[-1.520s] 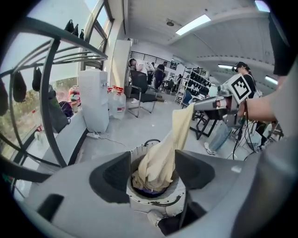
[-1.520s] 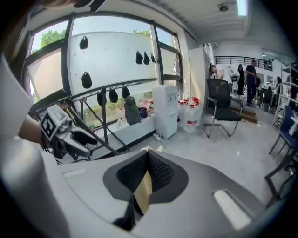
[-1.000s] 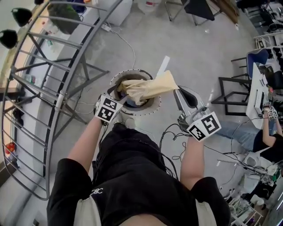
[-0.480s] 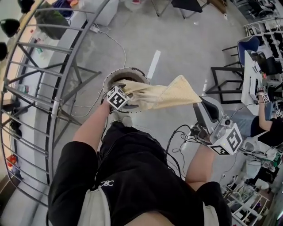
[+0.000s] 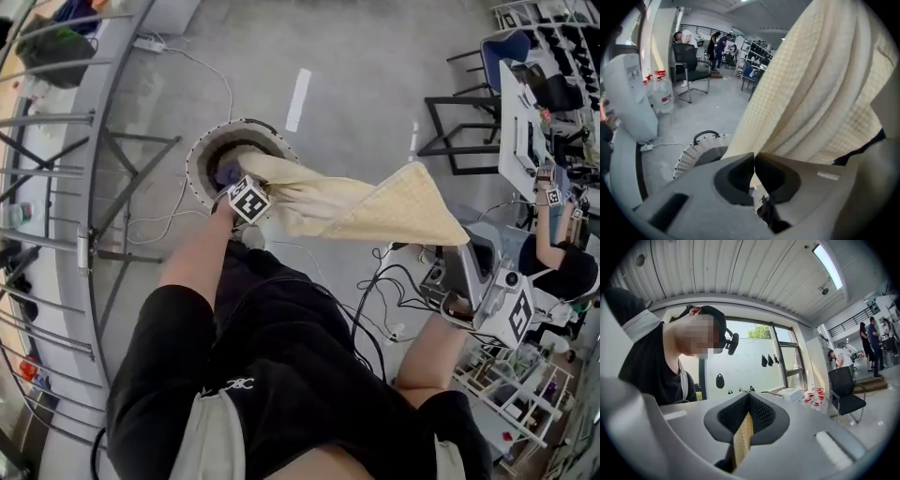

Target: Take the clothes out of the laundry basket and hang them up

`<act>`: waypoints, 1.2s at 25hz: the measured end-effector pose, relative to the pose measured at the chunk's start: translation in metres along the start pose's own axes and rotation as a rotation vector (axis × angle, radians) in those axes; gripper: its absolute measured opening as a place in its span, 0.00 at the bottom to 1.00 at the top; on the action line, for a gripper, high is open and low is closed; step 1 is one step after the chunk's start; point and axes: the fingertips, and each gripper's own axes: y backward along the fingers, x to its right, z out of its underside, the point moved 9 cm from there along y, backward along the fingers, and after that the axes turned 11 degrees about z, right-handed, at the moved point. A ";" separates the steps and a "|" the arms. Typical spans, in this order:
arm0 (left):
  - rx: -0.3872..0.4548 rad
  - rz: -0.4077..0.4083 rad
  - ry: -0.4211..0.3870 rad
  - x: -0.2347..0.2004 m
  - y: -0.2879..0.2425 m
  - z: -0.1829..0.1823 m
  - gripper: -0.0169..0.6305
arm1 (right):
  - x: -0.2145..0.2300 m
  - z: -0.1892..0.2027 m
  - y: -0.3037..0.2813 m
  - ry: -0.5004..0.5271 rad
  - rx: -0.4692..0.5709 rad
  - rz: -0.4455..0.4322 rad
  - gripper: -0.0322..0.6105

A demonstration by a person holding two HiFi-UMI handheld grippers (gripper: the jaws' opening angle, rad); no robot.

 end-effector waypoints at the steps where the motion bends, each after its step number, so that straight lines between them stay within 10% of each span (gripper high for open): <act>1: 0.021 -0.023 0.024 -0.003 0.003 0.000 0.04 | 0.002 -0.001 0.005 0.001 -0.002 0.014 0.07; 11: 0.393 -0.145 0.301 -0.036 0.140 -0.008 0.04 | 0.030 0.033 0.024 -0.027 -0.044 0.137 0.07; 30: 0.678 -0.551 -0.098 0.128 0.423 -0.129 0.04 | 0.036 0.016 -0.015 0.268 -0.119 0.284 0.07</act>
